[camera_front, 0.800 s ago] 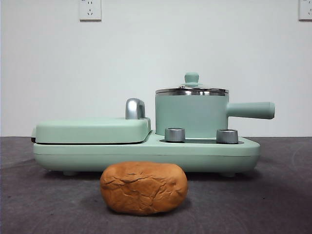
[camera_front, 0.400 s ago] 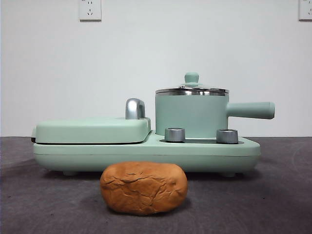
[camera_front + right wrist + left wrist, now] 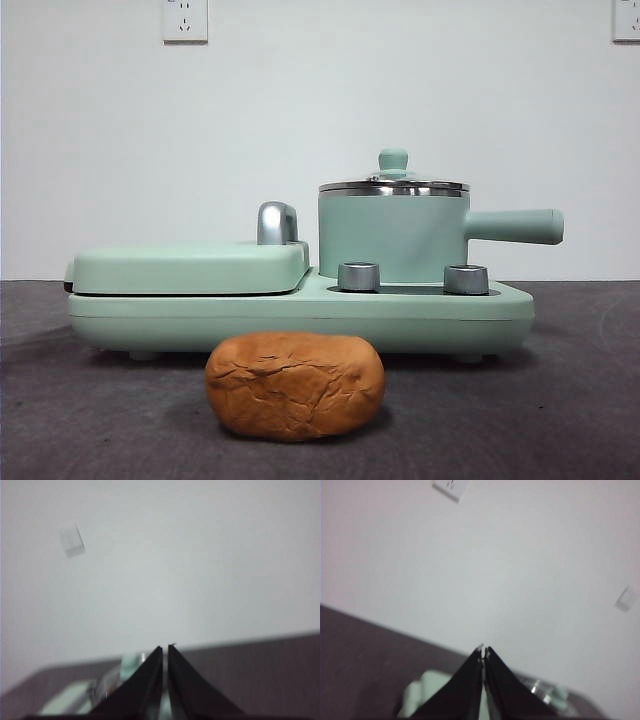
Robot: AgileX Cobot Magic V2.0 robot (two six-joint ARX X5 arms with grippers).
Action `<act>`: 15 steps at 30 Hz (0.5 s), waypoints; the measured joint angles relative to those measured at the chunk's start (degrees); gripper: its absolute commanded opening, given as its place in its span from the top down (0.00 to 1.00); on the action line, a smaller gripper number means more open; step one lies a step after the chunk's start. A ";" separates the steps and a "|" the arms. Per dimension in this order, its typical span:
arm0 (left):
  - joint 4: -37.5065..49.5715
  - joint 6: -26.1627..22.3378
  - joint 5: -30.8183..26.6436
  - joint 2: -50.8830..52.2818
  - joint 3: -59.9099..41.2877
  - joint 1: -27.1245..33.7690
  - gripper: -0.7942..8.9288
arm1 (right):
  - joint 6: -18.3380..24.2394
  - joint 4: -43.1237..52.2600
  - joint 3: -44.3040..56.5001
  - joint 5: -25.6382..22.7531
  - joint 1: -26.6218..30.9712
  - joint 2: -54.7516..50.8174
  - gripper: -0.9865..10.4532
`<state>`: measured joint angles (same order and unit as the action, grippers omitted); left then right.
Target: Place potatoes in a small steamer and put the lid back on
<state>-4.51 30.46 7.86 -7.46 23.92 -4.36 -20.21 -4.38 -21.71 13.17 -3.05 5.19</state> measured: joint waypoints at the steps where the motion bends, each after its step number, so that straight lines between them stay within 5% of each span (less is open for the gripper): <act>1: -2.43 -1.07 0.00 -1.31 1.77 0.00 0.91 | 0.70 -2.69 -1.49 0.33 0.00 1.22 0.90; 15: -27.28 -23.30 8.85 -24.59 16.28 -1.07 0.91 | 21.53 -30.56 -16.26 5.99 -0.13 21.84 0.90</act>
<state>-31.79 7.16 16.71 -32.05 40.21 -5.43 1.32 -34.94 -37.98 19.16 -3.18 27.03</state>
